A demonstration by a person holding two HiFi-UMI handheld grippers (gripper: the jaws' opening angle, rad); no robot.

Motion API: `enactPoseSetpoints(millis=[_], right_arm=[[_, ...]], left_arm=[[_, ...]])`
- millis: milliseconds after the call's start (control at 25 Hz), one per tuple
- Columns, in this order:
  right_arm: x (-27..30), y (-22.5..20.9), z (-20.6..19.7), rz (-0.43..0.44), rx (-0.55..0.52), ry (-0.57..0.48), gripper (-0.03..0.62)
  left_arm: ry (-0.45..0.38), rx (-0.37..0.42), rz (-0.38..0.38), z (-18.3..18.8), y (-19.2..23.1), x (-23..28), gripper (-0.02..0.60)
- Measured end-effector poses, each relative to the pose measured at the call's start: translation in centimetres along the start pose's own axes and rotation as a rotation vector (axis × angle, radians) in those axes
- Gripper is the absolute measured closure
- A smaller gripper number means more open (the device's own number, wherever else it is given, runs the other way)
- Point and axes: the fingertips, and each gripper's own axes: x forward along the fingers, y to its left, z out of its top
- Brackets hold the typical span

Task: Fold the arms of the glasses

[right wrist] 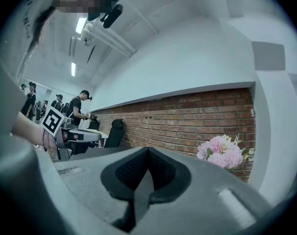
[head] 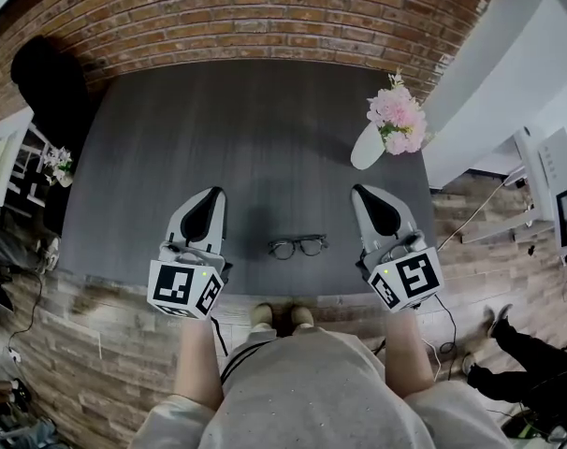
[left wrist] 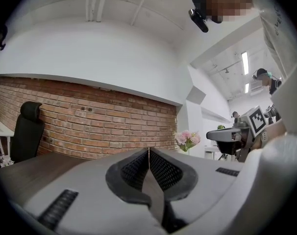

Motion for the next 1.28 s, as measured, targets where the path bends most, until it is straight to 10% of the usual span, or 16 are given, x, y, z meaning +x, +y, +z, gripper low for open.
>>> enactPoseSetpoints(millis=[1280], right_arm=[[0.8, -0.4, -3.2, 0.027, 0.026, 0.071, 0.594]], left_arm=[[0.048, -0.060, 0.033, -2.7, 0.8, -0.6, 0.581]])
